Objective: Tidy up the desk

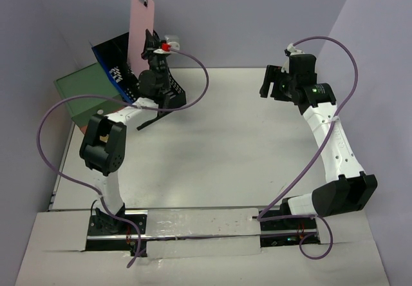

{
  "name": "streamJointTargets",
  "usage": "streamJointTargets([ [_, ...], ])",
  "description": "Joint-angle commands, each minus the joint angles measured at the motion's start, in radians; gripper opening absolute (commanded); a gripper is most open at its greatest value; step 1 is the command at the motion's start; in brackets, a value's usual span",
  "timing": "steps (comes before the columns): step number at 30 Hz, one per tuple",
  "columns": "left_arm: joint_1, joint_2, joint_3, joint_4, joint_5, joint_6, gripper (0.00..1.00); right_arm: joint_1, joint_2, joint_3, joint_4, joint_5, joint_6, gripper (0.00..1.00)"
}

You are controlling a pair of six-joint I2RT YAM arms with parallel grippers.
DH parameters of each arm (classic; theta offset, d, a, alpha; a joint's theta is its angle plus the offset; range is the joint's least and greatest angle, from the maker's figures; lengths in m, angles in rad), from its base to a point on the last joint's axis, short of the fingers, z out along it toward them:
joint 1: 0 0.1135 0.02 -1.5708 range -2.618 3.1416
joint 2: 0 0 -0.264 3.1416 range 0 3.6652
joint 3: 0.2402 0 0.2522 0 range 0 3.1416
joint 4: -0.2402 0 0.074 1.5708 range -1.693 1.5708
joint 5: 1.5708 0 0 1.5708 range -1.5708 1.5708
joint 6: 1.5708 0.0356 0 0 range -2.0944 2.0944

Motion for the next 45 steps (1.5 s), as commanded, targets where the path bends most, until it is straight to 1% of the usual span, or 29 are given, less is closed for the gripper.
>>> streamJointTargets([
  [1, 0.004, 0.017, -0.026, 0.434, 0.055, -0.043, 0.00, 0.011, -0.030, -0.006, 0.024, -0.033, -0.012, 0.81],
  [3, 0.006, 0.036, -0.028, 0.472, 0.073, -0.069, 0.00, 0.017, -0.040, -0.041, 0.059, -0.041, -0.009, 0.81],
  [6, 0.004, 0.072, -0.009, 0.542, 0.114, -0.064, 0.00, 0.025, -0.039, -0.050, 0.068, -0.038, -0.013, 0.81],
  [10, 0.008, 0.116, 0.062, 0.570, 0.097, -0.058, 0.00, 0.033, -0.027, -0.048, 0.064, -0.018, -0.014, 0.81],
  [12, 0.011, 0.134, 0.076, 0.593, 0.114, -0.051, 0.00, 0.036, -0.020, -0.042, 0.066, -0.020, -0.012, 0.81],
  [16, 0.019, 0.144, 0.078, 0.598, 0.094, -0.091, 0.00, 0.053, -0.001, -0.035, 0.078, -0.033, -0.003, 0.81],
  [20, 0.029, 0.144, 0.054, 0.598, 0.064, -0.143, 0.00, 0.134, 0.021, -0.015, 0.115, -0.006, -0.010, 0.81],
  [22, 0.035, 0.145, 0.049, 0.598, 0.040, -0.168, 0.00, 0.173, 0.050, 0.013, 0.135, -0.027, -0.005, 0.81],
  [26, 0.043, 0.149, 0.032, 0.597, -0.004, -0.201, 0.00, 0.227, 0.129, 0.120, 0.218, -0.133, 0.020, 0.81],
  [28, 0.044, 0.152, 0.018, 0.598, -0.017, -0.210, 0.00, 0.253, 0.187, 0.206, 0.253, -0.191, 0.029, 0.82],
  [30, 0.044, 0.150, 0.003, 0.598, -0.020, -0.217, 0.00, 0.279, 0.247, 0.370, 0.294, -0.215, 0.044, 0.82],
  [32, 0.044, 0.152, -0.004, 0.598, -0.020, -0.221, 0.00, 0.295, 0.320, 0.473, 0.306, -0.228, 0.066, 0.82],
  [34, 0.045, 0.150, -0.010, 0.596, -0.021, -0.219, 0.00, 0.300, 0.393, 0.653, 0.336, -0.238, 0.102, 0.83],
  [35, 0.046, 0.150, -0.014, 0.598, -0.023, -0.219, 0.00, 0.301, 0.455, 0.722, 0.367, -0.240, 0.135, 0.83],
  [36, 0.044, 0.150, -0.016, 0.598, -0.025, -0.219, 0.00, 0.301, 0.458, 0.756, 0.401, -0.240, 0.156, 0.83],
  [41, 0.044, 0.149, -0.041, 0.599, -0.015, -0.215, 0.00, 0.328, 0.620, 0.868, 0.611, -0.263, 0.302, 0.85],
  [45, 0.046, 0.153, -0.044, 0.598, -0.025, -0.216, 0.00, 0.373, 0.727, 0.968, 0.670, -0.241, 0.326, 0.85],
])
